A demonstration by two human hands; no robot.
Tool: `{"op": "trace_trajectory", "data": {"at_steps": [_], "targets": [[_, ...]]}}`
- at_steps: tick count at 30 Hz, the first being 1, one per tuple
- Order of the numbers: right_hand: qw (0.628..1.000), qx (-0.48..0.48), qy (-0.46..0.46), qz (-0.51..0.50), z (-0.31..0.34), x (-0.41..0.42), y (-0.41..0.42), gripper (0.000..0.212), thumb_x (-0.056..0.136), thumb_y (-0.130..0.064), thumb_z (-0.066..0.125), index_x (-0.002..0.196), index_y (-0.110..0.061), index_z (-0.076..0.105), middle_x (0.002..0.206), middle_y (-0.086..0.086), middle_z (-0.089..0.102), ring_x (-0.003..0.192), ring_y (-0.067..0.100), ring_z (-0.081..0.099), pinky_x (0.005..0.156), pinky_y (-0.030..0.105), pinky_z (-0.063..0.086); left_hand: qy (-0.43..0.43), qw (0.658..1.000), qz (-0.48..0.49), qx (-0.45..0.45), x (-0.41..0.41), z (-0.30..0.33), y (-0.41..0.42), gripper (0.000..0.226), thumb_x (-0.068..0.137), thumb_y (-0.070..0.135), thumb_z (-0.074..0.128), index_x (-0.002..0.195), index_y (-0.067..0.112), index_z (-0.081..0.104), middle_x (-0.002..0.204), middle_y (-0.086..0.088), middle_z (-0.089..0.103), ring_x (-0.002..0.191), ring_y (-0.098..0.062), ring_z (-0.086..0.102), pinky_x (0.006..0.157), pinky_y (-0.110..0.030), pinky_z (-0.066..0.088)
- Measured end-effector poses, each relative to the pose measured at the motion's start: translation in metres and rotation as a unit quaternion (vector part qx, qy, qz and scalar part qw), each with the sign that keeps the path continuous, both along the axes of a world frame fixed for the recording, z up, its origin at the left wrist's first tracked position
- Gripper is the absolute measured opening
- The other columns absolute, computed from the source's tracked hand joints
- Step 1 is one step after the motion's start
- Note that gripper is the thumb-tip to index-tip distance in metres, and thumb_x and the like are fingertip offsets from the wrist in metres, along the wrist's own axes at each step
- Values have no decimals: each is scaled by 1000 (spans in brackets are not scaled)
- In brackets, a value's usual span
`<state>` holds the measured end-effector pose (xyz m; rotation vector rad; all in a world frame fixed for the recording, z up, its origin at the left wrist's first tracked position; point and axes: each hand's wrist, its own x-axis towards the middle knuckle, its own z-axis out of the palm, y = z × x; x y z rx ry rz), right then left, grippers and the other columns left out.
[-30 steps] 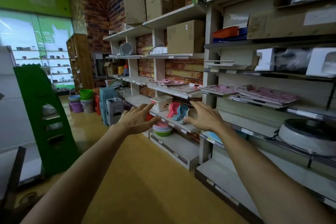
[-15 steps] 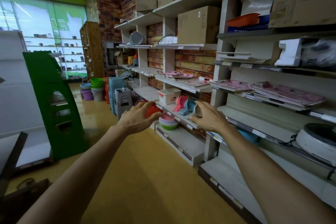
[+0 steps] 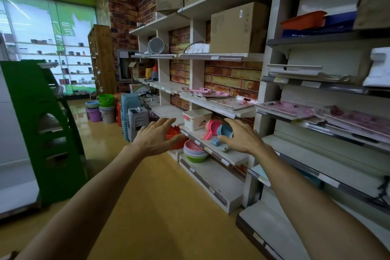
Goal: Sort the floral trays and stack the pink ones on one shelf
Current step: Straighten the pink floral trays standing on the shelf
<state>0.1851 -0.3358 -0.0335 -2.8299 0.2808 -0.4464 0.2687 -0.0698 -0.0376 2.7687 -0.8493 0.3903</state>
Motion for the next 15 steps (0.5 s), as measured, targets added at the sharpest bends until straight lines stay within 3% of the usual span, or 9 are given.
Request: {"op": "trace_trajectory", "data": {"at_steps": [3, 11, 15], "targets": [[1000, 5, -4, -5, 1, 48, -5, 81, 86, -58, 57, 152, -27, 22, 160, 2, 27, 143, 29, 32, 111, 51, 34, -7, 1000, -4, 8, 47, 8, -7, 93, 75, 84, 20, 151, 31, 19, 158, -1, 28, 139, -30, 36, 107, -54, 35], [1000, 12, -7, -14, -1, 158, -31, 81, 87, -56, 58, 153, -25, 22, 160, 4, 28, 143, 29, 33, 112, 52, 34, 7, 1000, -16, -2, 158, 11, -36, 80, 86, 74, 33, 152, 31, 18, 158, -3, 27, 140, -31, 34, 108, -55, 33], [1000, 14, -8, -20, -7, 218, -49, 77, 89, -53, 56, 152, -25, 23, 159, 4, 29, 141, 29, 35, 111, 49, 36, 17, 999, -27, -1, 216, 2, -53, 87, 79, 81, 26, 151, 32, 18, 158, -2, 28, 140, -30, 35, 108, -55, 33]]}}
